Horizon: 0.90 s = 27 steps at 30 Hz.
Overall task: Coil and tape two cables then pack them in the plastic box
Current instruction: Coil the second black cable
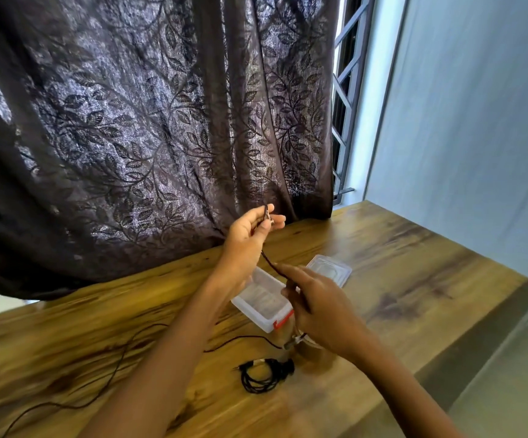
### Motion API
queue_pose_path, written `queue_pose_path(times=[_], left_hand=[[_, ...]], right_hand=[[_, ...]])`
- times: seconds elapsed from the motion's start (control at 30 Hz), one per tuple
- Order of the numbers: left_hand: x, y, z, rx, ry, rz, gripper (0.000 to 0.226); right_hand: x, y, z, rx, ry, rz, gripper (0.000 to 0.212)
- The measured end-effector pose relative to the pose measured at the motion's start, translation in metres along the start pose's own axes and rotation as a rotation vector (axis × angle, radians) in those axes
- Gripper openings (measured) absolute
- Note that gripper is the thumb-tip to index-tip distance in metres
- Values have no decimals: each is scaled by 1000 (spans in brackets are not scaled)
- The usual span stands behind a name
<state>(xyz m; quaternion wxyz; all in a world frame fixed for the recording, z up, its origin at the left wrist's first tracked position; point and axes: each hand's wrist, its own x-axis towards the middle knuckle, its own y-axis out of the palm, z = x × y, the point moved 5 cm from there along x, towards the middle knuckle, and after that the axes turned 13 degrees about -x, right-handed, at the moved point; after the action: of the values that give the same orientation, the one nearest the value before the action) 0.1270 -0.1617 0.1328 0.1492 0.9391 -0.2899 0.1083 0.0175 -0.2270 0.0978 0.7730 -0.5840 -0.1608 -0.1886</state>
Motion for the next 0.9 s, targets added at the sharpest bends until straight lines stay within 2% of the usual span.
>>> queue_pose_path(times=[0.1,0.3,0.37,0.53,0.73,0.9], left_hand=[[-3,1,2,108,16,57,32],[-13,14,0,190,-36,213,29],[-18,22,-3,134,-50,268,25],[-25,28,-15,-14,-71,230,29],[-34,36,-26,-143,-160,278,29],[-34,40,-37,-379,-197,258,28]], right_hand=[[8,-30,-2,28,-17,-131,28],[28,-72,-6,148,-55,-239,13],[35,-81,-7,200,-80,-275,12],[48,-88,-16,291,-90,-297,10],[55,-80,-27,329,-62,-352,12],[53,-59,-31,606,-6,-364,13]])
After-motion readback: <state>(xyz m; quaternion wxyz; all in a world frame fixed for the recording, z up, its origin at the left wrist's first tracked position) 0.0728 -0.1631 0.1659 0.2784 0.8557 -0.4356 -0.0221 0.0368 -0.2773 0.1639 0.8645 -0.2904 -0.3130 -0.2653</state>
